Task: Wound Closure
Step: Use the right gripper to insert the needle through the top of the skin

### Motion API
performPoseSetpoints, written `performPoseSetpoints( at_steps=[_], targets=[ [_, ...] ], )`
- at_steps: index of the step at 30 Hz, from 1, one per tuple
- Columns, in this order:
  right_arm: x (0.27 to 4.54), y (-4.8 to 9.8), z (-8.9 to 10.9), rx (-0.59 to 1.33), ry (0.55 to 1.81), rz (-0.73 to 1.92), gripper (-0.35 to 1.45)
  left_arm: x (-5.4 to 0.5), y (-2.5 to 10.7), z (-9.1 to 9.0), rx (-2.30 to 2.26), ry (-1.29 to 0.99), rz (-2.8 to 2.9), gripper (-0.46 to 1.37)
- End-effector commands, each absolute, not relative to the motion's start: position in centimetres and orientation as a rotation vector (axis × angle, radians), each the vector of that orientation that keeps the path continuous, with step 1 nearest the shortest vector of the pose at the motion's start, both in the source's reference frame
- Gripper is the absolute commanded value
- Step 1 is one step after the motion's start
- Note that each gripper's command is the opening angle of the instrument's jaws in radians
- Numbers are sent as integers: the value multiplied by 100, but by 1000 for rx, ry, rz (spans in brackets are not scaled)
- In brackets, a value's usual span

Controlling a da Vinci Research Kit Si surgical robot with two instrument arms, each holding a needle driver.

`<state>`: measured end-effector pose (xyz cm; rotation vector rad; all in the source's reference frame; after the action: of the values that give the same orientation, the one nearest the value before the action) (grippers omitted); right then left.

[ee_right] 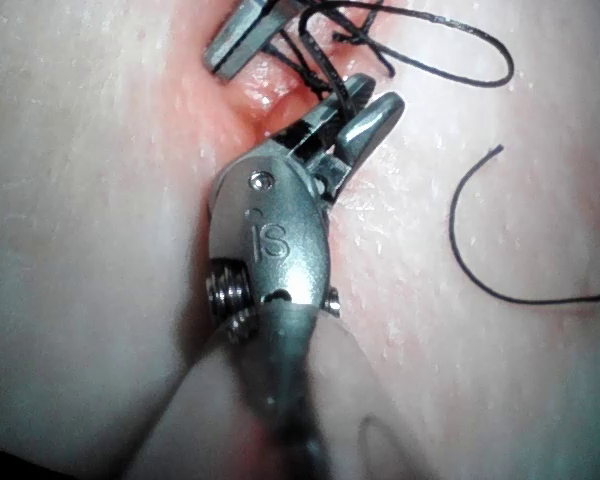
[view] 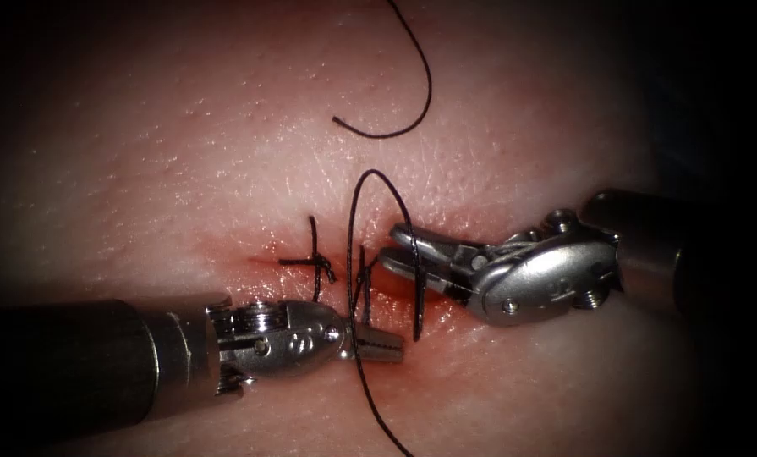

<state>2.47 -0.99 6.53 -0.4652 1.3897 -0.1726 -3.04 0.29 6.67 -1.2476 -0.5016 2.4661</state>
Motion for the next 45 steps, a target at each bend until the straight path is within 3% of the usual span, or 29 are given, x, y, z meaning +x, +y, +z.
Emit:
performPoseSetpoints(
  at_steps=[1,22,45],
  targets=[
    [247,-98,653,-460,1387,-168,-35,-304,29,667,-1252,-514,2466,-35],
    [254,4,565,-509,1428,-146,-35,-300,24,695,-1219,-497,2451,-35],
    [273,86,563,-168,1475,396,-35,-300,20,700,-1216,-494,2449,-35]
  ],
)
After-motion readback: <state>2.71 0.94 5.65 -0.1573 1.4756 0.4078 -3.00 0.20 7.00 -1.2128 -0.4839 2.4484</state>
